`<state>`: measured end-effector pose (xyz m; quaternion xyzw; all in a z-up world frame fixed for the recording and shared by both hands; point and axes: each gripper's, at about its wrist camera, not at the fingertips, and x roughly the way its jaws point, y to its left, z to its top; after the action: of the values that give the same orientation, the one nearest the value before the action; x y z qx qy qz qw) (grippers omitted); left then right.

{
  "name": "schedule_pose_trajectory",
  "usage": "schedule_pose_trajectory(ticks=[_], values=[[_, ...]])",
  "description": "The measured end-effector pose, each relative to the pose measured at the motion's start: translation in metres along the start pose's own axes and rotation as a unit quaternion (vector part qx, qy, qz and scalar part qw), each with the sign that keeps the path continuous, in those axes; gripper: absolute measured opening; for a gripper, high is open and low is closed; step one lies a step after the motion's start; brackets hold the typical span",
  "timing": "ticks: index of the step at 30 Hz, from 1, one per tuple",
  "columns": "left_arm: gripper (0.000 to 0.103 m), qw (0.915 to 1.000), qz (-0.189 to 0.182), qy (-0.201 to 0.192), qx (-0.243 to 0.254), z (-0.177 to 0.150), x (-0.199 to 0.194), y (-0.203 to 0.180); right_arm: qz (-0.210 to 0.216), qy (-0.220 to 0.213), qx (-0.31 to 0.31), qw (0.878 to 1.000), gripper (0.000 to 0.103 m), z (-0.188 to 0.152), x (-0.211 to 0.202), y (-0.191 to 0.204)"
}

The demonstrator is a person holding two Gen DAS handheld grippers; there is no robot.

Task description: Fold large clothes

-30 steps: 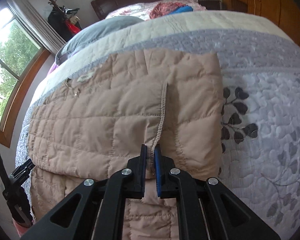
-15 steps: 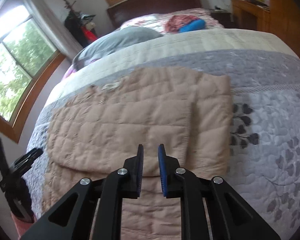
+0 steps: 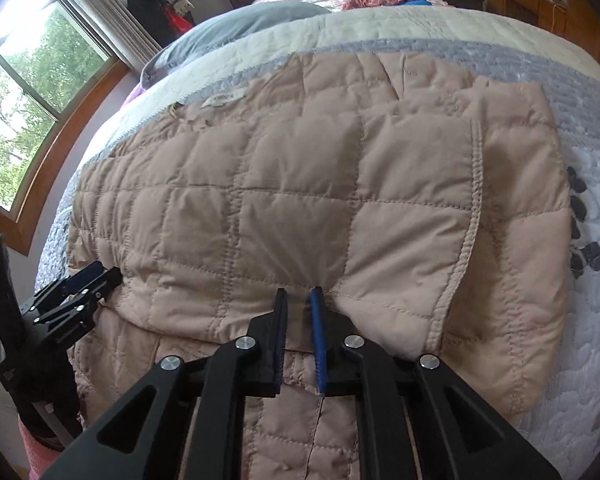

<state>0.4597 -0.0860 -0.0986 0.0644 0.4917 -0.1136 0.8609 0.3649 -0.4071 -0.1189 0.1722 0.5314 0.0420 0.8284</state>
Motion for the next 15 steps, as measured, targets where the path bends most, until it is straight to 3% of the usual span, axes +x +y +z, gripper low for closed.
schedule_pose_trajectory(ticks=[7,11,13,15], values=[[0.053,0.9999,0.013,-0.001,-0.005,0.003,0.001,-0.003,-0.013,-0.007,-0.009,1.0,0.014,-0.003,0.004,0.009],[0.052,0.9994,-0.028,-0.012,-0.018,-0.013,-0.043,0.016,0.055,-0.071,-0.04,0.995,0.035,-0.024,-0.055,0.009],[0.062,0.9987,-0.043,-0.023,-0.018,-0.028,-0.068,0.03,0.078,-0.094,-0.056,0.991,0.038,-0.049,-0.093,0.003],[0.071,0.9985,-0.035,-0.038,-0.014,-0.054,-0.097,0.048,0.08,-0.098,-0.06,0.99,0.039,-0.072,-0.117,-0.008]])
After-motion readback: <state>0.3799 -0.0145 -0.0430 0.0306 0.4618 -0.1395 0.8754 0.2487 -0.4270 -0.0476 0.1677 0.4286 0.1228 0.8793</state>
